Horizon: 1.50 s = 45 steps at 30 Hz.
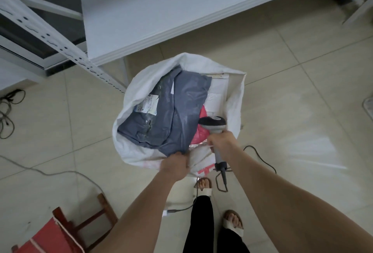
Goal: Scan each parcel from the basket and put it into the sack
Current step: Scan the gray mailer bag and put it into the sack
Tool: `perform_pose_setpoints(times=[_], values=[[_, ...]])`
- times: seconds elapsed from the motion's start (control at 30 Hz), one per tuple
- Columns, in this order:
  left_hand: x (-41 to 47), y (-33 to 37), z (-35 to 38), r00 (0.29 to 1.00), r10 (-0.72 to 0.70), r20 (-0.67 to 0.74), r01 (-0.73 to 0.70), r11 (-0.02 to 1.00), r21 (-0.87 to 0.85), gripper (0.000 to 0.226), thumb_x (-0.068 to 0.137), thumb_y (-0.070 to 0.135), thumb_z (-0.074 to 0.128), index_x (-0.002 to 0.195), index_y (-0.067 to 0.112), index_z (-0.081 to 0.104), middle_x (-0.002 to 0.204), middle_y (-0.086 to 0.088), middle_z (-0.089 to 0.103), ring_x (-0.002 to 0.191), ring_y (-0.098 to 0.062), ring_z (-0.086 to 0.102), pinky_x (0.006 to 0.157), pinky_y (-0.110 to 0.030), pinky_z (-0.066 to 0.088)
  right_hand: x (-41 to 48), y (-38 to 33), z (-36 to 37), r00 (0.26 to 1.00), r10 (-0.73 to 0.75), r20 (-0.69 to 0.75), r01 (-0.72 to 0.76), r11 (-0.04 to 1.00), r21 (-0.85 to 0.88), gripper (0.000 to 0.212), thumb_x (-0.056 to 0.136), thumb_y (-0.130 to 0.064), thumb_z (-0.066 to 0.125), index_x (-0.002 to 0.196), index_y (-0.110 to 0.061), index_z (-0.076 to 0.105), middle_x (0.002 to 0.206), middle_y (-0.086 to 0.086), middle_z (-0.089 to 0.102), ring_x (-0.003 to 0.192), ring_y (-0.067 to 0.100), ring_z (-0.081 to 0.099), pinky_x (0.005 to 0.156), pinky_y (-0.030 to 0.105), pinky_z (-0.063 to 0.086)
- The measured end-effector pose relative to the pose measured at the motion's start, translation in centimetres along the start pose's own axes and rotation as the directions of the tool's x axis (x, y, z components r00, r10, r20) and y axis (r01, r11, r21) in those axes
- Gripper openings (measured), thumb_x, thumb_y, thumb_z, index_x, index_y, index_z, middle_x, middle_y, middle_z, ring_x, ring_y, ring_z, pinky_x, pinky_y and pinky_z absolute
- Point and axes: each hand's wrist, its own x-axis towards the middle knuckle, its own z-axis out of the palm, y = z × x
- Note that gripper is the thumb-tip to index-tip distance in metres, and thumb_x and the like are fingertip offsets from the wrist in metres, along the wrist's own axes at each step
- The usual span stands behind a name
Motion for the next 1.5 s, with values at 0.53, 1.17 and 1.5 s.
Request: perform_pose_setpoints(times=[0.53, 1.17, 1.5], values=[[-7.6, -2.2, -11.4, 0.803, -0.356, 0.477, 0.29, 0.934, 0.209, 0.067, 0.083, 0.045, 0.068, 0.137, 0.011, 0.048, 0.13, -0.004, 0.055, 0.123, -0.021, 0.051, 0.102, -0.03, 0.04, -9.2, -5.2, -2.9, 1.0, 0.01, 0.026, -0.007, 0.991, -0.132, 0.03, 0.074, 0.002, 0.06, 0.104, 0.005, 0.062, 0.08, 0.017, 0.068, 0.067, 0.027, 0.071, 0.066, 0.033, 0.06], [7.8, -1.0, -23.8, 0.931, -0.258, -0.26, 0.288, 0.953, 0.087, 0.045, 0.09, 0.022, 0.055, 0.133, 0.029, 0.048, 0.148, -0.018, 0.022, 0.138, -0.034, 0.018, 0.108, -0.043, 0.029, 0.3, -15.5, -6.7, 0.992, -0.024, -0.121, 0.023, 1.0, -0.011, 0.043, 0.062, -0.024, 0.071, 0.099, -0.005, 0.059, 0.109, 0.018, 0.059, 0.106, 0.035, 0.06, 0.079, 0.036, 0.049], [11.2, -5.0, -23.2, 0.849, -0.439, -0.293, 0.357, 0.886, -0.295, 0.046, 0.093, 0.012, 0.048, 0.137, 0.01, 0.039, 0.142, -0.006, 0.033, 0.121, -0.032, 0.049, 0.092, -0.042, 0.044, 3.7, -12.9, -4.6, 0.987, -0.031, -0.156, 0.051, 0.991, 0.126, 0.023, 0.083, -0.001, 0.064, 0.066, -0.007, 0.049, 0.066, 0.008, 0.05, 0.056, 0.017, 0.046, 0.051, 0.025, 0.035]])
